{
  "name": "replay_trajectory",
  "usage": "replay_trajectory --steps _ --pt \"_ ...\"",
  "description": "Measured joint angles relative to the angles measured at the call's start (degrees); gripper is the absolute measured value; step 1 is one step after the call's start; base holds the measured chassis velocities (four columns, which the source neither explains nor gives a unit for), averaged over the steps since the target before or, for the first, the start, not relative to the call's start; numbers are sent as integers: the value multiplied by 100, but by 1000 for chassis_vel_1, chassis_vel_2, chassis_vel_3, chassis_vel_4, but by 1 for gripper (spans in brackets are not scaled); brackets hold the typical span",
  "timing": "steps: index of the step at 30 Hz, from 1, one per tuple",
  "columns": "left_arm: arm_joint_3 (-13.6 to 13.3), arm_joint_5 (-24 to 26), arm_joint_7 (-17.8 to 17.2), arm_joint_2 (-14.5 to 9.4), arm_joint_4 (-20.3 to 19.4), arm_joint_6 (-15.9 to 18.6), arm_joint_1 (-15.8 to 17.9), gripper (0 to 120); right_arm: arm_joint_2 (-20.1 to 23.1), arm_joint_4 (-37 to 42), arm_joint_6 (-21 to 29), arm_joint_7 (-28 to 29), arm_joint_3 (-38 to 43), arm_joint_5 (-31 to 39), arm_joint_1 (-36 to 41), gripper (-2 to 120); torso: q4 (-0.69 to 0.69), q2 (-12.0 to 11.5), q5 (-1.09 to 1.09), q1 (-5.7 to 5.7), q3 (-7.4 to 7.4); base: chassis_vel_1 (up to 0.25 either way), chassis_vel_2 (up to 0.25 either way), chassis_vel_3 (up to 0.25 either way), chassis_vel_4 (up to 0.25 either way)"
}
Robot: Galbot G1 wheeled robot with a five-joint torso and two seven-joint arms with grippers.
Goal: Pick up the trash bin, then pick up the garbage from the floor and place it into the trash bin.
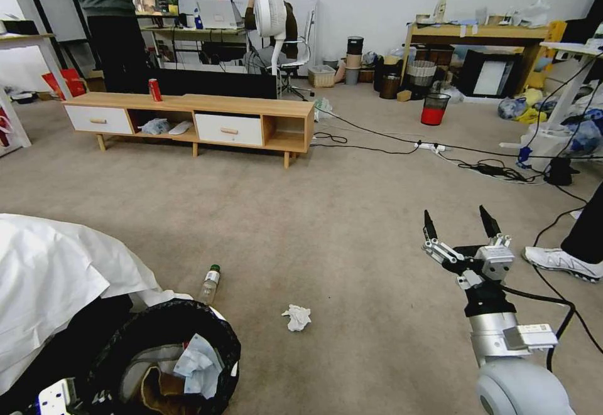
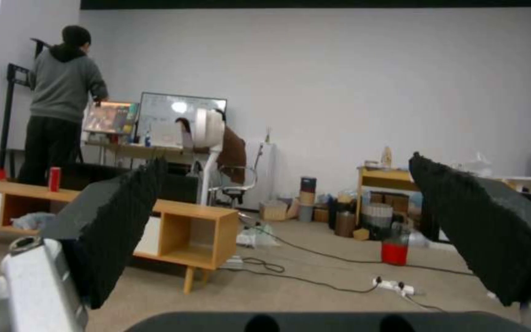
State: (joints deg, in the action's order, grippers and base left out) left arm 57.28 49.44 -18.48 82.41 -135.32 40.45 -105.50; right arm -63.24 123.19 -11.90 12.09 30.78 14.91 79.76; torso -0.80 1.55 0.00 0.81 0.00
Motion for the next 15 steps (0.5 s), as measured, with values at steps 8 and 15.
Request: replay_trajectory --steps 8,15 --pt "-4 2 0 1 -10 -3 -2 1 12 -9 -25 -24 -2 -11 8 100 0 0 0 0 0 0 0 0 0" --pt "6 4 4 14 -8 -13 -8 1 -5 -87 -107 -76 -22 -12 -9 100 0 0 0 0 0 0 0 0 0"
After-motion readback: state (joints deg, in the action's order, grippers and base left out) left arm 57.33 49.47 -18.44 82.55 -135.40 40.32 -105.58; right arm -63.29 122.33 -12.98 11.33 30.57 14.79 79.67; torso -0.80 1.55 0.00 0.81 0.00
